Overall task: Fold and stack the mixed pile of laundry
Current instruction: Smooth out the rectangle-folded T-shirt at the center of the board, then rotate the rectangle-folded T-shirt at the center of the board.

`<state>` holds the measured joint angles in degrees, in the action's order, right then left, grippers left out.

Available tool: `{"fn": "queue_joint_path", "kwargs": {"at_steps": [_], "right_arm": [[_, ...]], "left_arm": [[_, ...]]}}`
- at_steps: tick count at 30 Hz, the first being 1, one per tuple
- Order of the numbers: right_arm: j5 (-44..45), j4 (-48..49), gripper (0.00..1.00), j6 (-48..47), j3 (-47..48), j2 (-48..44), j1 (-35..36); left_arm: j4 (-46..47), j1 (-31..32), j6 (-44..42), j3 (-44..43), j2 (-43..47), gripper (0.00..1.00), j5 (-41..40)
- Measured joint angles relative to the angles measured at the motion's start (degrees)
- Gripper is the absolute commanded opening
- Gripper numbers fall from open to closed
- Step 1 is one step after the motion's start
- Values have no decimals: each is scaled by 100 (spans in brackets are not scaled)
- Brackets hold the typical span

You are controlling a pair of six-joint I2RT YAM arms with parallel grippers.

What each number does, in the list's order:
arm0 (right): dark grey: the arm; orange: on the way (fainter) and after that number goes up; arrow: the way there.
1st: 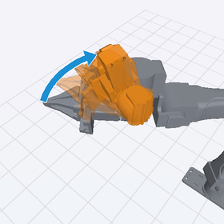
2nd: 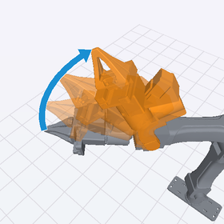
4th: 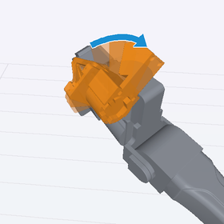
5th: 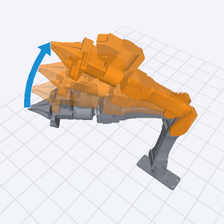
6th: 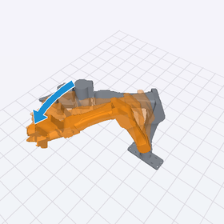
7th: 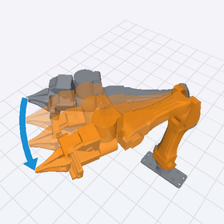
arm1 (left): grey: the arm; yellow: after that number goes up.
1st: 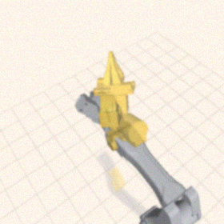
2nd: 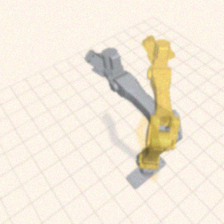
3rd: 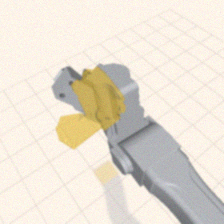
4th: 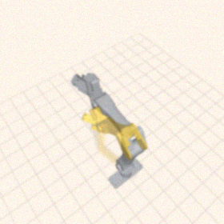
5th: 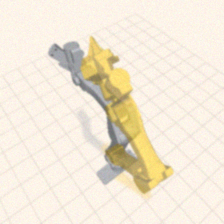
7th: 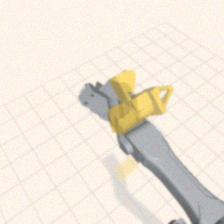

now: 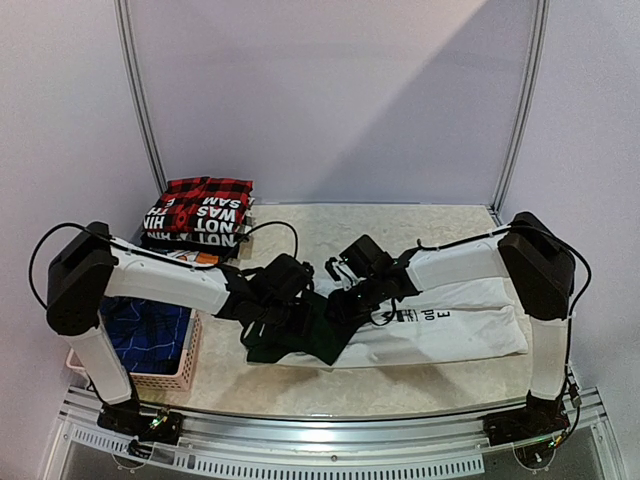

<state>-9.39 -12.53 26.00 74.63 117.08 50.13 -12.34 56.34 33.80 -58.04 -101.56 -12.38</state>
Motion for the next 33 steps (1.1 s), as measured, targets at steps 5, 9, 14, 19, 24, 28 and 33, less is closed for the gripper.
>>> {"fn": "queue_joint_path", "kwargs": {"at_steps": [5, 9, 14, 19, 24, 28, 33], "right_arm": [[-26, 20, 40, -26, 101, 107, -70], [-39, 37, 40, -39, 118, 129, -70], [-68, -11, 41, -44, 149, 127, -70], [-24, -302, 44, -101, 203, 26, -72], [101, -662, 44, -238, 240, -291, -192], [341, -787, 44, -297, -33, -833, -544], [990, -977, 44, -317, -428, -1362, -1121]], "left_arm": [[361, -330, 17, 334, -136, 22, -55], [713, -437, 76, 697, -74, 22, -125], [907, -435, 232, 1141, 243, 25, -234], [302, -319, 323, 1311, 717, 43, -643], [-538, 160, 299, 1034, 1108, 45, -1189], [-769, 605, 282, 645, 1178, 39, -1401], [-745, 752, 273, 455, 920, 37, -1342]]}}
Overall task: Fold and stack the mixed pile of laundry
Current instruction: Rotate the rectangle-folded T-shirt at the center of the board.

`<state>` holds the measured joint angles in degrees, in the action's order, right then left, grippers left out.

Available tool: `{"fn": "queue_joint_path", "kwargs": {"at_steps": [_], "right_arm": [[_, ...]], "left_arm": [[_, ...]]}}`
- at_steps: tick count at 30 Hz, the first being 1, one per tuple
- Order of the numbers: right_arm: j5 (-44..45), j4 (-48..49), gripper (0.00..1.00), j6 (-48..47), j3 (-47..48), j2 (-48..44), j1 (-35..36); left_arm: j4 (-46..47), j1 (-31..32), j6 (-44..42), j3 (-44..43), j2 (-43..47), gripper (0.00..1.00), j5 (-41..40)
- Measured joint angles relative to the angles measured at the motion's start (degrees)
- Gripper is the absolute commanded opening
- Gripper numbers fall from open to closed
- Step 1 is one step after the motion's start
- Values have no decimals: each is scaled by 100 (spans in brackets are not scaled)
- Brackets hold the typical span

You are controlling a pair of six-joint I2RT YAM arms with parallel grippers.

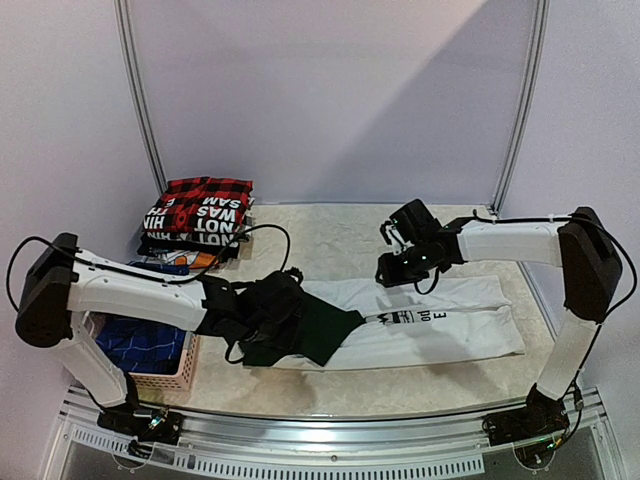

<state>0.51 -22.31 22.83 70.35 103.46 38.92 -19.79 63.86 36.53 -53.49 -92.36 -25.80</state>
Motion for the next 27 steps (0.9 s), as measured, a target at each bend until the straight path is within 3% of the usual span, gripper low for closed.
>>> {"fn": "queue_joint_path", "kwargs": {"at_steps": [7, 17, 27], "right_arm": [[612, -238, 44, 28, -675, -31, -647], [1102, -501, 45, 201, -931, 98, -743], [1169, -483, 47, 664, -1283, -160, -584]], "left_arm": [[256, 7, -13, -68, -623, 36, 446], [476, -59, -31, -155, -1119, 34, 680], [778, -1010, -452, -319, -1353, 32, 745]]}}
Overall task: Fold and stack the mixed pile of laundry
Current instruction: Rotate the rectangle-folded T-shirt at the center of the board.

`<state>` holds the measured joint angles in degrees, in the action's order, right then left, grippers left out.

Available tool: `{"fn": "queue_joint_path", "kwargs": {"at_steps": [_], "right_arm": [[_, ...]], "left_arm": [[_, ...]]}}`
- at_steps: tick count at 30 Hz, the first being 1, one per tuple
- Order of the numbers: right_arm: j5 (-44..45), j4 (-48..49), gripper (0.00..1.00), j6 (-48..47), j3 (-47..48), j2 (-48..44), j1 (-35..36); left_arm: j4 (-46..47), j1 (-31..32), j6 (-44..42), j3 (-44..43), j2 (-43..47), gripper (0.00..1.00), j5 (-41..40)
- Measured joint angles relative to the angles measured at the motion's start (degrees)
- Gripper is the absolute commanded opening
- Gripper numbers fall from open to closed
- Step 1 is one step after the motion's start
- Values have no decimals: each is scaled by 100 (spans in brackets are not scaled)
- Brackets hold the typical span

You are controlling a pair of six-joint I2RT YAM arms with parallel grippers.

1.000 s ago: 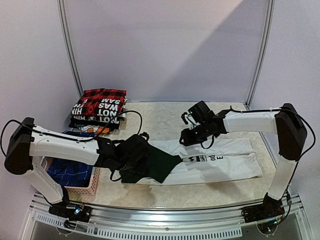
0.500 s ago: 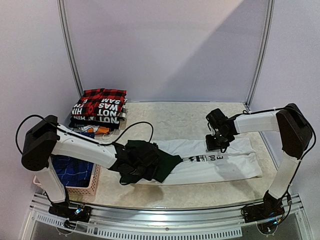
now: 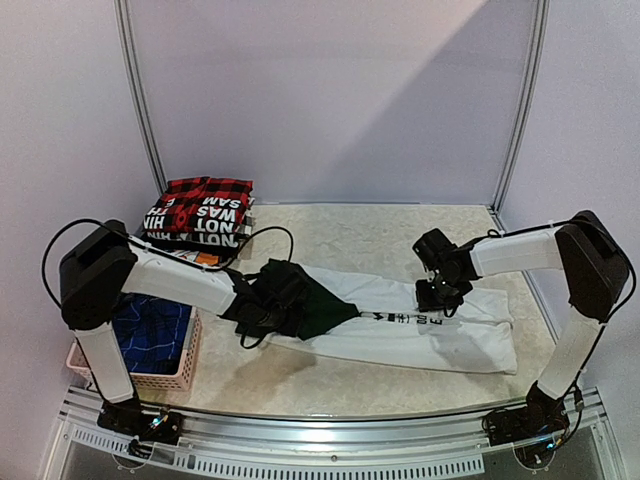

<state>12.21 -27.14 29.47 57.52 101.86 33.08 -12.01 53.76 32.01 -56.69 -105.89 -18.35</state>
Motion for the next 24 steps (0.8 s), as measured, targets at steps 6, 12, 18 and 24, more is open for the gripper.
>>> {"fn": "queue_joint_path", "kwargs": {"at_steps": [6, 12, 18, 24], "right_arm": [[103, -223, 51, 402, -107, -122, 649], [79, -382, 52, 850, -170, -205, 1335], [-72, -684, 56, 1036, -72, -238, 2046], [286, -1617, 63, 859, 807, -234, 2111]], "left_arm": [[-35, -730, -385, -389, -284, 32, 192], [-330, -1305, -745, -981, -621, 31, 437], [-695, -1502, -1021, -1488, -850, 31, 555], [-732, -1521, -1102, -1392, -758, 35, 616]]}}
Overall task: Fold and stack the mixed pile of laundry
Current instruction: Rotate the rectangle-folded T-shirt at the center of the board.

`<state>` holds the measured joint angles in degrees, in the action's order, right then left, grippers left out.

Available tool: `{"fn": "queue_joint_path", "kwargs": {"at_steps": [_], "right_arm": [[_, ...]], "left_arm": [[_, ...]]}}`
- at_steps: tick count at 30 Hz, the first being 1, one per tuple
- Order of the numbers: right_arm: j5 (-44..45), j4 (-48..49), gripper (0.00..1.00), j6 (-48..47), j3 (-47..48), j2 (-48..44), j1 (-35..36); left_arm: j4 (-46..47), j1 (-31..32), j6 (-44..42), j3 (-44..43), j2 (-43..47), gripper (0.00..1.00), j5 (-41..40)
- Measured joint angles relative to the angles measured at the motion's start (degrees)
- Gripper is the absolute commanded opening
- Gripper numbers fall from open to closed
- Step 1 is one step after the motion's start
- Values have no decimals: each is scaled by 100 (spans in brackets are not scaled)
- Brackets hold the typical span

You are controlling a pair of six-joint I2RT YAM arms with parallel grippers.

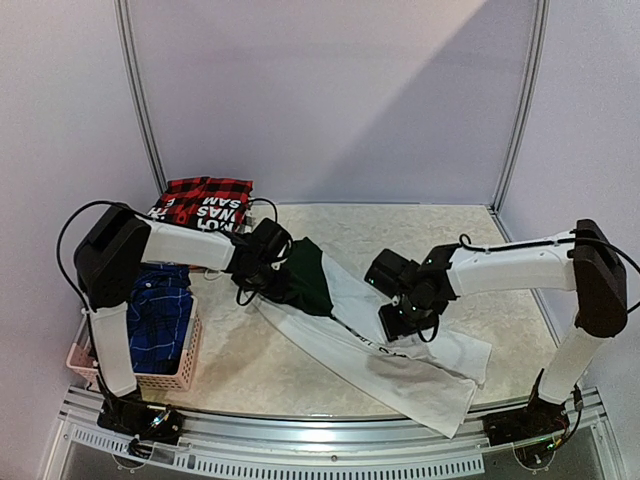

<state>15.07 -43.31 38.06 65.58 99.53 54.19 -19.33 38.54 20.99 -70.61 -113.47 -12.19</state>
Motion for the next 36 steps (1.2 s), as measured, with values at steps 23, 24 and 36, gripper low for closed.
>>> {"fn": "queue_joint_path", "kwargs": {"at_steps": [23, 24, 36], "right_arm": [[-2828, 59, 73, -2796, 5849, 3633, -1853], [-2990, 9, 72, -2846, 6008, 3816, -1895], [-3834, -313, 63, -3200, 6736, 4983, -2020]], "left_arm": [[-15, 415, 286, 1816, 2378, 86, -166], [22, 496, 315, 1939, 2538, 86, -192], [221, 1261, 658, 2721, 3532, 88, -616]]}}
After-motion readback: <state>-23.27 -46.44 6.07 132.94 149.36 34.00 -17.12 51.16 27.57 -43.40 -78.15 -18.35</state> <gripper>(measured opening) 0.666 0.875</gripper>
